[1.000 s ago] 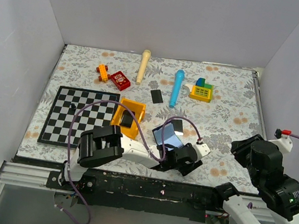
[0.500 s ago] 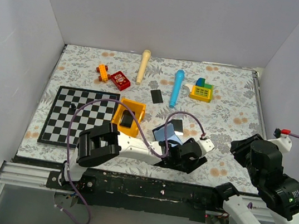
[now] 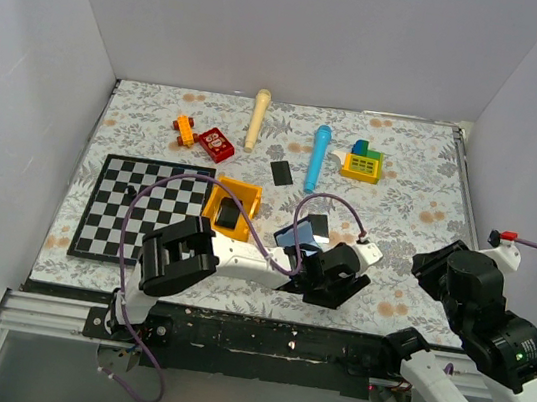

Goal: Put the credit cards into the card holder
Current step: Move the credit card to the corner of the board.

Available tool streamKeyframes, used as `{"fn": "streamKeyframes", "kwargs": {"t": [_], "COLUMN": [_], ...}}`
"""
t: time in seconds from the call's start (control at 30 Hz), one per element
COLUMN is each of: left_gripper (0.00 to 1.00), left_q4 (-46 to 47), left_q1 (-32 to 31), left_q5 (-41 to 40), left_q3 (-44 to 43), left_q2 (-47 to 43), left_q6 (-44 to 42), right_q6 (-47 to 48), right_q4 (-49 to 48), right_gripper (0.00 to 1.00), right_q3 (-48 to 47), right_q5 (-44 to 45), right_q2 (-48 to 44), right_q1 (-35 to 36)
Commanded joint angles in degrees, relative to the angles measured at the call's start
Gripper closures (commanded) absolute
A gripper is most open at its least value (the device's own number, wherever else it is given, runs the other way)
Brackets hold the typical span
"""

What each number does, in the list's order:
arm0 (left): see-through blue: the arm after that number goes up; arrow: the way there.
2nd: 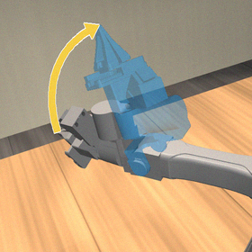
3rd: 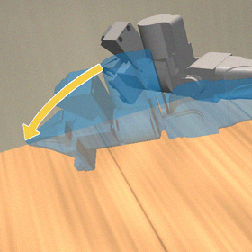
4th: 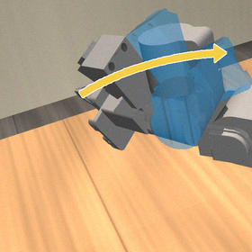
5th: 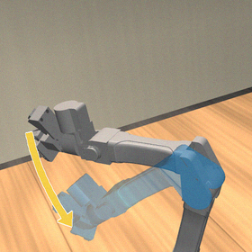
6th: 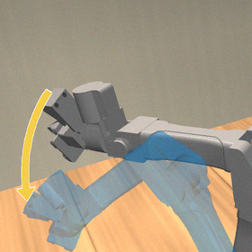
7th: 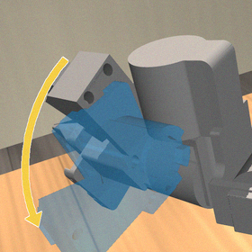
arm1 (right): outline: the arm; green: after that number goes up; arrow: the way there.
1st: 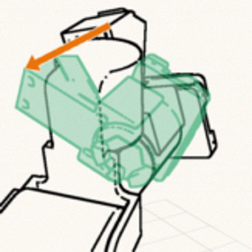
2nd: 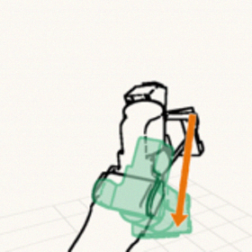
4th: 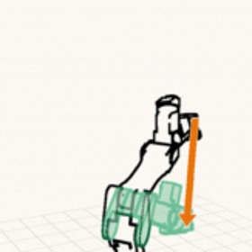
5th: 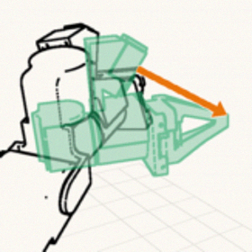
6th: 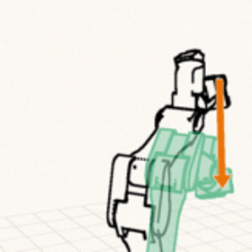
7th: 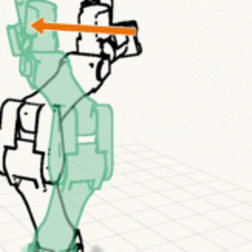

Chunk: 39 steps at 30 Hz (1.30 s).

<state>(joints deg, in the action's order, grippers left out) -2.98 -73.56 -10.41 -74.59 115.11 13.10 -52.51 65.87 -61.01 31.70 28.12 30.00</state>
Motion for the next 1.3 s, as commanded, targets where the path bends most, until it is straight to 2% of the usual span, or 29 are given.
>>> {"fn": "streamKeyframes", "kwargs": {"t": [0.0,0.43,0.7,0.83,1.27], "left_gripper": [0.43,0.43,0.44,0.48,0.52], "left_q4": [0.3,-1.0,-1.4,-2.0,-2.9], "left_q1": [-0.1,-0.1,-1.2,-3.0,-4.3], "left_q5": [1.5,0.8,1.4,1.3,-0.7], "left_q3": [0.4,2.4,8.0,10.8,17.9], "left_q2": [0.4,2.2,-2.4,-4.6,-8.3], "left_q6": [1.2,1.4,3.3,4.6,7.6], "right_q6": [0.3,0.5,0.5,0.6,0.9], "right_q4": [-2.0,-2.1,-2.1,-2.3,-2.6], "right_gripper": [0.6,0.6,0.6,0.6,0.6], "right_q3": [0.0,0.3,0.8,1.0,1.4], "right_q5": [0.4,0.4,0.6,0.5,0.6], "right_q2": [0.8,0.5,0.4,0.6,0.7], "right_q1": [-0.2,-0.1,-0.2,-0.2,-0.2]}}
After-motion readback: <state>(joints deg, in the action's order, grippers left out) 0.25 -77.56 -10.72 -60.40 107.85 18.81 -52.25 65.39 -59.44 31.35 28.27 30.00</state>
